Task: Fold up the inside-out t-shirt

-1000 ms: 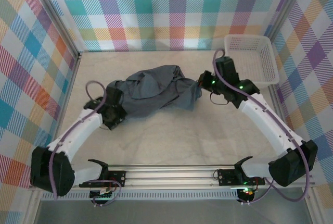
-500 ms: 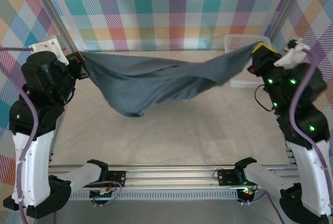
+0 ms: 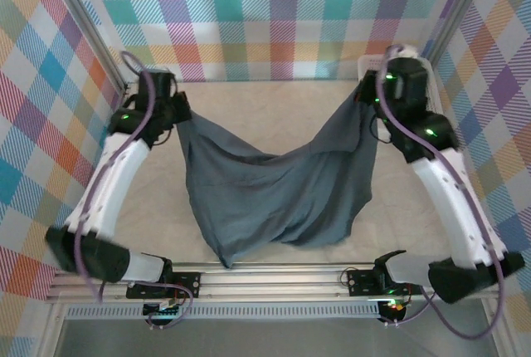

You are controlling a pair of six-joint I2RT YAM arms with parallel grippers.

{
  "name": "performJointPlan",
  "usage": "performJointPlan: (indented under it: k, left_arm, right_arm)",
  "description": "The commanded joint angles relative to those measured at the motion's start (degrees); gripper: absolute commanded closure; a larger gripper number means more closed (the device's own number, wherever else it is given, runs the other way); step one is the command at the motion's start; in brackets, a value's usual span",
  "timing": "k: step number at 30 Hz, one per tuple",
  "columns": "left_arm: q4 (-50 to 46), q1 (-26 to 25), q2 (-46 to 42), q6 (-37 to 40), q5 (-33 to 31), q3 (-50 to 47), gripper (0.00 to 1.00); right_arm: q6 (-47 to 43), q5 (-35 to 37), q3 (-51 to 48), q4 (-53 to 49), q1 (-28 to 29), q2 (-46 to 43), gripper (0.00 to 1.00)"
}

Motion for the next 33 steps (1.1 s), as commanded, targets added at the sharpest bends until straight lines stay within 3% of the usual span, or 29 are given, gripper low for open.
performJointPlan:
  k: [1,3,5,7,9,13,17,20,29,33]
  left_arm:
    - [12.1,3.3,6.0,-3.4,3.7,-3.3,1.00]
    - [13.7,4.2,11.6,-4.0,4.9,-2.2,0.96]
    - [13.1,4.4,15.4,-3.5,5.2,-0.1,0.79]
    - [9.6,4.4,15.9,-3.6,5.3,1.1,0.66]
    - [4.7,4.4,13.8,-5.2,3.7,-0.2,0.60]
    - [-1.4,4.4,4.9,-10.1,6.2,-11.8,0.62]
    - [3.7,3.9,-5.2,-17.3,19.3,-28.7,0.65]
    - [5.9,3.0,-9.2,-19.5,19.5,-37.2,0.63]
    - [14.0,2.9,-4.2,-18.4,19.1,-42.9,0.55]
    - [17.7,2.9,-1.9,-19.1,21.8,-43.2,0.58]
  right_arm:
    - [0.8,-0.5,-4.4,0.4,-2.1,1.7,1.00]
    - [1.3,-1.3,-7.1,1.2,-3.3,3.3,1.00]
    - [1.8,-3.8,-8.9,1.2,-4.2,4.4,1.00]
    - [1.8,-8.1,-9.5,0.9,-4.5,4.7,1.00]
    - [1.5,-11.7,-10.0,0.3,-4.5,4.8,1.00]
    - [2.8,-15.1,-12.3,-0.1,-4.5,3.7,1.00]
    - [3.8,-17.6,-14.2,0.9,-4.5,3.0,1.00]
    - [3.8,-18.4,-14.1,0.7,-4.5,3.3,1.00]
    - [4.3,-20.1,-13.8,0.8,-4.5,4.0,1.00]
    - [4.5,-20.5,-13.8,0.6,-4.5,3.9,1.00]
